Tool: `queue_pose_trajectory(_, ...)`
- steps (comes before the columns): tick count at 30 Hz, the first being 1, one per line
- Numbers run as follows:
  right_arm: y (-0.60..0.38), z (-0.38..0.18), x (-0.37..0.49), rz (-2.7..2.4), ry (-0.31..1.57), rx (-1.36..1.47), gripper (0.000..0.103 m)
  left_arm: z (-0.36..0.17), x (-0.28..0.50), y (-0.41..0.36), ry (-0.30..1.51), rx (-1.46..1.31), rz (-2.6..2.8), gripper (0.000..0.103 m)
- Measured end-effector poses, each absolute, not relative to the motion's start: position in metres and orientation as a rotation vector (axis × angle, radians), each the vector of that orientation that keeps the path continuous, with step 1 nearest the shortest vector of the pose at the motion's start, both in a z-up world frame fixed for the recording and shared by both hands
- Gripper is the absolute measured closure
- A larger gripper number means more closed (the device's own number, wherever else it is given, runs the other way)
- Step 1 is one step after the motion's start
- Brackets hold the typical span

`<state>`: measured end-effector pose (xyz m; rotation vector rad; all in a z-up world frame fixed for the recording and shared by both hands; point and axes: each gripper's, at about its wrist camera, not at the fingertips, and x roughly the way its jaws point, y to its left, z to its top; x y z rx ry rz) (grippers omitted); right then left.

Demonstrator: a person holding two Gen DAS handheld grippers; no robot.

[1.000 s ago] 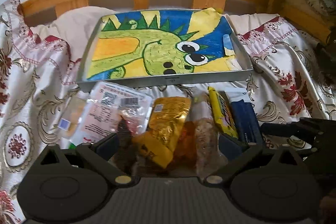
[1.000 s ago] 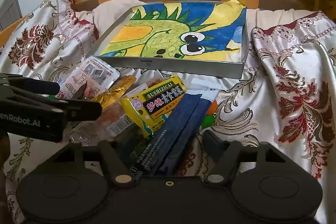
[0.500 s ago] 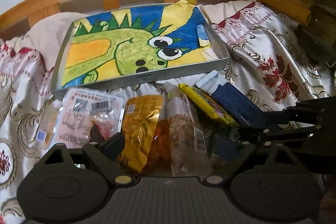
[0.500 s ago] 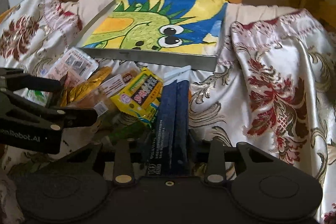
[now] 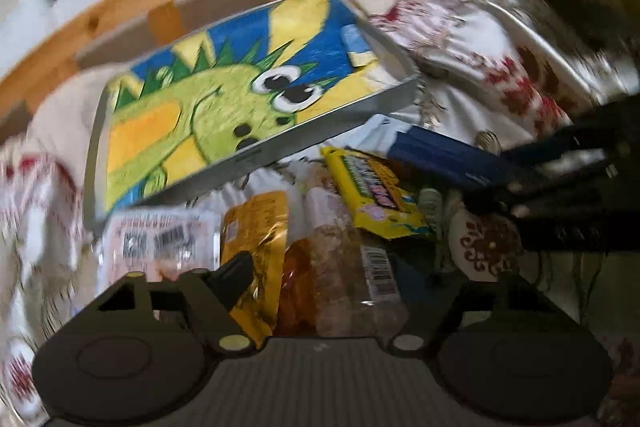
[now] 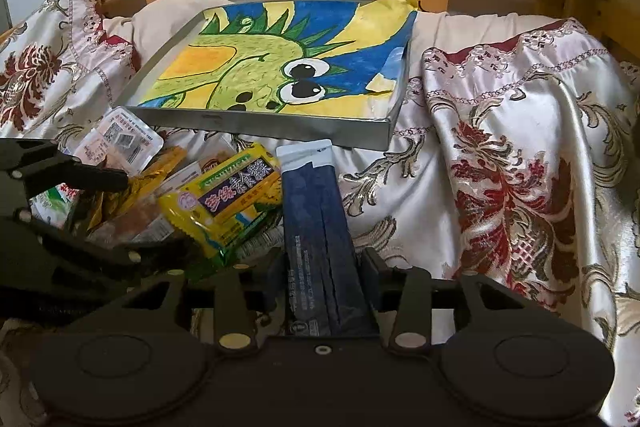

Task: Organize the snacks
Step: 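Grasp the dark blue stick packet with the right gripper while the left grasps the brown bread snack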

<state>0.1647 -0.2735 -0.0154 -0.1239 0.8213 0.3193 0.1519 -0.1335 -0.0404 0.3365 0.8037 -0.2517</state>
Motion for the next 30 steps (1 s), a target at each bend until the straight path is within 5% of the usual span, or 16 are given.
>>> queue_pose_trajectory(7, -0.269, -0.018, 0.172, 0.345, 0.795, -0.147, 0.053, -0.045, 0.156, -0.151, 0.807, 0.409, -0.272, 0.056)
queue_pose_trajectory(18, -0.268, -0.031, 0.185, 0.365, 0.791, -0.159, 0.052, -0.044, 0.172, -0.131, 0.826, 0.203, -0.221, 0.061)
queue_pose_trajectory(30, -0.264, -0.024, 0.174, 0.36, 0.772, -0.215, 0.067, -0.035, 0.141, -0.11, 0.798, -0.035, -0.179, 0.063)
